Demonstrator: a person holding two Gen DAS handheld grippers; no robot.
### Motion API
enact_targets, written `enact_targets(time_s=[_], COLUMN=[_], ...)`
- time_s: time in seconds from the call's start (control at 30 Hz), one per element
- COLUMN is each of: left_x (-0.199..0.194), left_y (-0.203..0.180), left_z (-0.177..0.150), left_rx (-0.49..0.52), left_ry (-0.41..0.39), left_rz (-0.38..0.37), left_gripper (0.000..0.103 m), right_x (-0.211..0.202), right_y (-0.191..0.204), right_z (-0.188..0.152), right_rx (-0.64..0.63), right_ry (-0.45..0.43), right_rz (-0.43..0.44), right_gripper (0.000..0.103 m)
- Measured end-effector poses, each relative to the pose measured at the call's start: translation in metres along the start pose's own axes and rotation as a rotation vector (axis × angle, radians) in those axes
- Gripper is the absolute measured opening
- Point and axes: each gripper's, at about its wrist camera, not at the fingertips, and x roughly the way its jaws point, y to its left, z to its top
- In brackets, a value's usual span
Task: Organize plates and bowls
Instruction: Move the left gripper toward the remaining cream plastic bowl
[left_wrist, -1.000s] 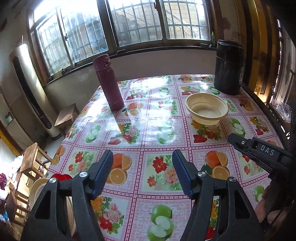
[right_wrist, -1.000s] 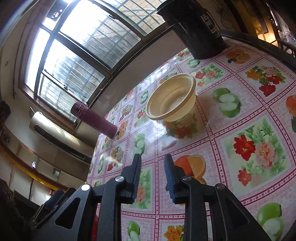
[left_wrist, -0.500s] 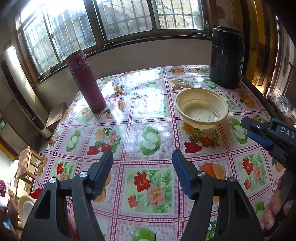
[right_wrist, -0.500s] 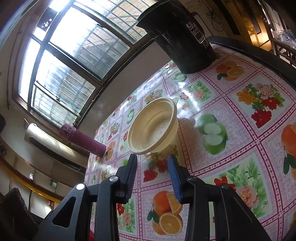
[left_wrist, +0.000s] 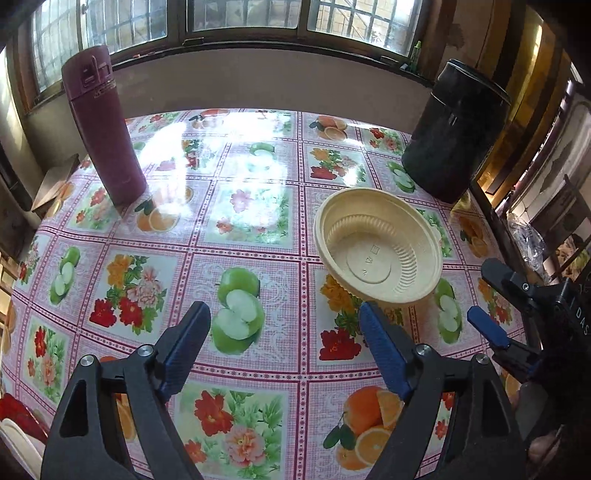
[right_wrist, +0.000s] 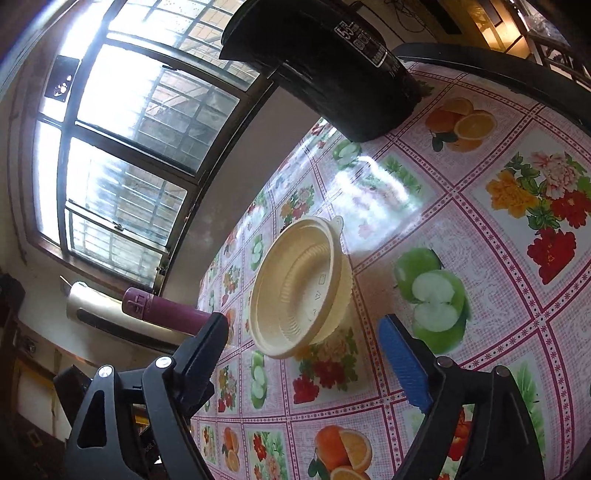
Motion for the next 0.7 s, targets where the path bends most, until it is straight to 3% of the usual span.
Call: enact_targets(time_s=[0.27,0.47,0.53,0.7], left_x=[0.035,0.046,0.049,0.057], left_y=[0.000,0.006,0.007,0.006], left_z=[0.012,0.024,0.027,0.033], left_rx=[-0.074,-0.115,-0.127,-0.124], left_ry=[0.098,0.118,0.119,0.141], left_rz=[-0.069,-0.076,-0.081,-0.092], left_gripper=[0.087,0.093,0.103,0.103], right_x=[0.010,0.019,0.025,0.034], right_y=[0.003,0.005,0.006,0.003], right_z=[0.009,0.015,0.016,0.020], right_rx=[-0.029,-0.065,-0.079,-0.076], right_ry=[-0.023,-0.032,-0.021,-0.002], right_rz=[-0.009,-0.037,-0.052,-0.067], right_gripper=[0.087,0.087,0.087,0.087])
